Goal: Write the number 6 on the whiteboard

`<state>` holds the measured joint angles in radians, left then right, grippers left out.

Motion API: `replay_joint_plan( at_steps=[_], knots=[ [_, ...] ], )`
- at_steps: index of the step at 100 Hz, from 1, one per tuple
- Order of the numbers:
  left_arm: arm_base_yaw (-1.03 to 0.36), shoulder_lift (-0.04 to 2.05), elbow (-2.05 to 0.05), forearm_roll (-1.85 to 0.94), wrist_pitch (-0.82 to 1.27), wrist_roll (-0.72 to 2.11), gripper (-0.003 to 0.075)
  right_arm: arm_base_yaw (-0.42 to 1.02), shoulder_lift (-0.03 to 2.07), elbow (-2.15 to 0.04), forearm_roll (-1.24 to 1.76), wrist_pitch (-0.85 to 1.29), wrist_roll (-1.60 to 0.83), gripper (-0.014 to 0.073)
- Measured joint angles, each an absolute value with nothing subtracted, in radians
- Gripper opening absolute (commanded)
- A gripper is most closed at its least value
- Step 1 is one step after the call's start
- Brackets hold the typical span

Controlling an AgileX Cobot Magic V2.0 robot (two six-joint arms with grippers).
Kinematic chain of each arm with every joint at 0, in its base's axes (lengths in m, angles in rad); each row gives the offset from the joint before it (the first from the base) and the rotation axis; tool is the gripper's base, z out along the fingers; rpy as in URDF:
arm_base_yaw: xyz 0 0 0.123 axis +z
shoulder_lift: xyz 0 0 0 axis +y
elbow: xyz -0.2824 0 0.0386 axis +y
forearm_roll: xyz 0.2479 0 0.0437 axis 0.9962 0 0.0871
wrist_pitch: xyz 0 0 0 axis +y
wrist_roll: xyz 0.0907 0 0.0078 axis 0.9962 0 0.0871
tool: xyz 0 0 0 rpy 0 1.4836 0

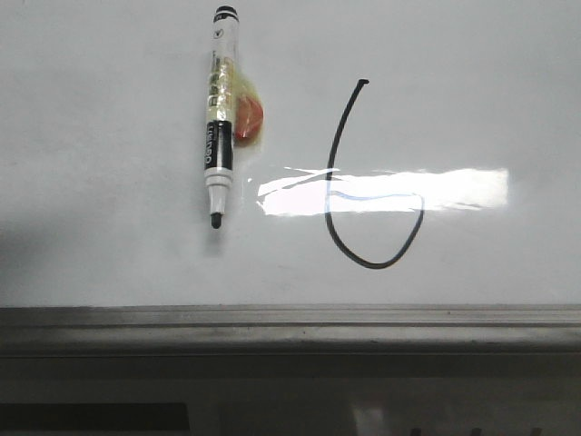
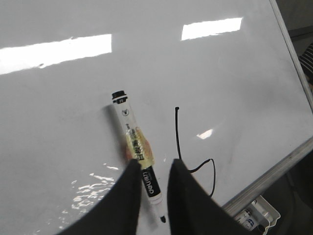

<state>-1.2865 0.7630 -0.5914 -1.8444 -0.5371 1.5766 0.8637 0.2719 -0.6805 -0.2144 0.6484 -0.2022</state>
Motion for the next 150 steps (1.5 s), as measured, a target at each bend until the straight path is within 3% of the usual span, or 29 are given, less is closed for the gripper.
replay_joint_plan(
  at_steps=[29, 84, 112, 129, 150],
  knots=[
    [-1.294, 0.582, -0.457, -1.844, -0.545, 1.591, -0.0020, 0.841, 0.125, -0.559, -0.227, 0.690, -0.192, -0.0034],
    [-1.294, 0.577, -0.448, -1.844, -0.550, 1.593, -0.0020, 0.841, 0.122, -0.555, -0.231, 0.692, -0.190, -0.0034],
    [-1.294, 0.570, -0.405, -1.706, -0.621, 1.593, -0.0020, 0.841, 0.122, -0.555, -0.234, 0.692, -0.189, -0.0034],
    [-1.209, 0.526, -0.326, -1.422, -0.626, 1.455, -0.0020, 0.841, 0.122, -0.555, -0.234, 0.692, -0.189, -0.0034],
    [-0.898, 0.403, -0.151, -0.771, -0.584, 0.820, -0.0020, 0.841, 0.122, -0.555, -0.234, 0.692, -0.189, -0.0034]
  ],
)
